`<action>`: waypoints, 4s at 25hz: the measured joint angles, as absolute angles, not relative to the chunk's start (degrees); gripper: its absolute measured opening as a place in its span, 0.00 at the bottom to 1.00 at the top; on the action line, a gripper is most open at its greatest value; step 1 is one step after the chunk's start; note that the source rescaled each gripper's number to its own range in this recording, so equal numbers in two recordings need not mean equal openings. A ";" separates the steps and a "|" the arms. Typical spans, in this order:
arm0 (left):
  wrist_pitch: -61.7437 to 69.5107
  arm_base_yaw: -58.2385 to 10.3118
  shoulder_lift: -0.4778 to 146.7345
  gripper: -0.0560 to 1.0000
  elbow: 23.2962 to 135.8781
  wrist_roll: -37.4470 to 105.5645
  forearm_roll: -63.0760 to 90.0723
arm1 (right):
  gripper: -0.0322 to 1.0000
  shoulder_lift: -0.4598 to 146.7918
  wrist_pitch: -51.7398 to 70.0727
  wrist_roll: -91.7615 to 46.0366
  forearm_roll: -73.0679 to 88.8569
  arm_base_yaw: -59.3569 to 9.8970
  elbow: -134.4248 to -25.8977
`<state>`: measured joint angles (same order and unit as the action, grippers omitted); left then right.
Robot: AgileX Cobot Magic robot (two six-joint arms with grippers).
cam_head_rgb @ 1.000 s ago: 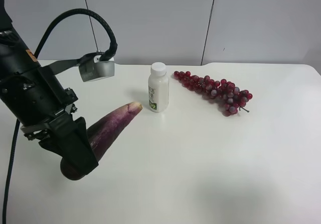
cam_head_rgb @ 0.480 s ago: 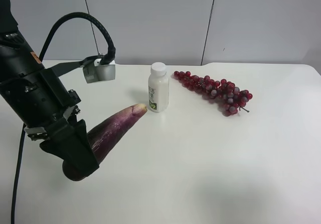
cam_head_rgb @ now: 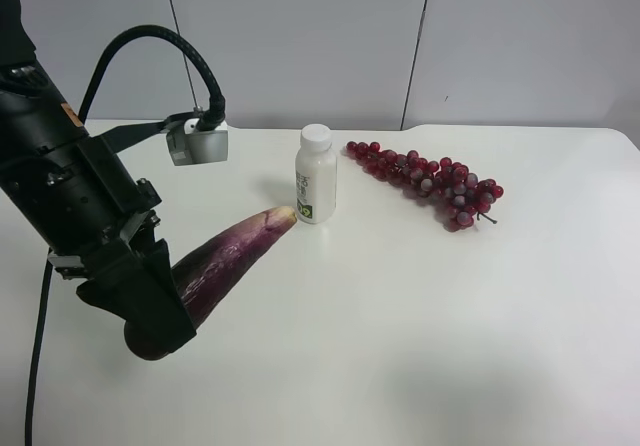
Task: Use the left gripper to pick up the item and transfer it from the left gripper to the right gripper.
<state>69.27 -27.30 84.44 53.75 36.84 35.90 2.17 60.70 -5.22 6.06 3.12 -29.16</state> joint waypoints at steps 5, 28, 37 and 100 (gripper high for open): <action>69.27 -27.30 84.44 0.06 53.75 36.84 35.90 | 1.00 13.55 59.24 -12.26 11.33 0.79 -34.10; 69.30 -27.30 86.70 0.06 59.87 36.70 38.16 | 1.00 55.07 40.21 -34.22 -6.01 -45.38 -48.53; 69.30 -27.30 86.77 0.06 59.87 36.65 38.15 | 1.00 63.14 35.03 -42.53 -8.57 -55.69 -48.53; 69.64 -27.30 86.88 0.85 59.87 35.74 38.79 | 0.04 79.30 19.91 -46.40 -22.24 -59.65 -48.53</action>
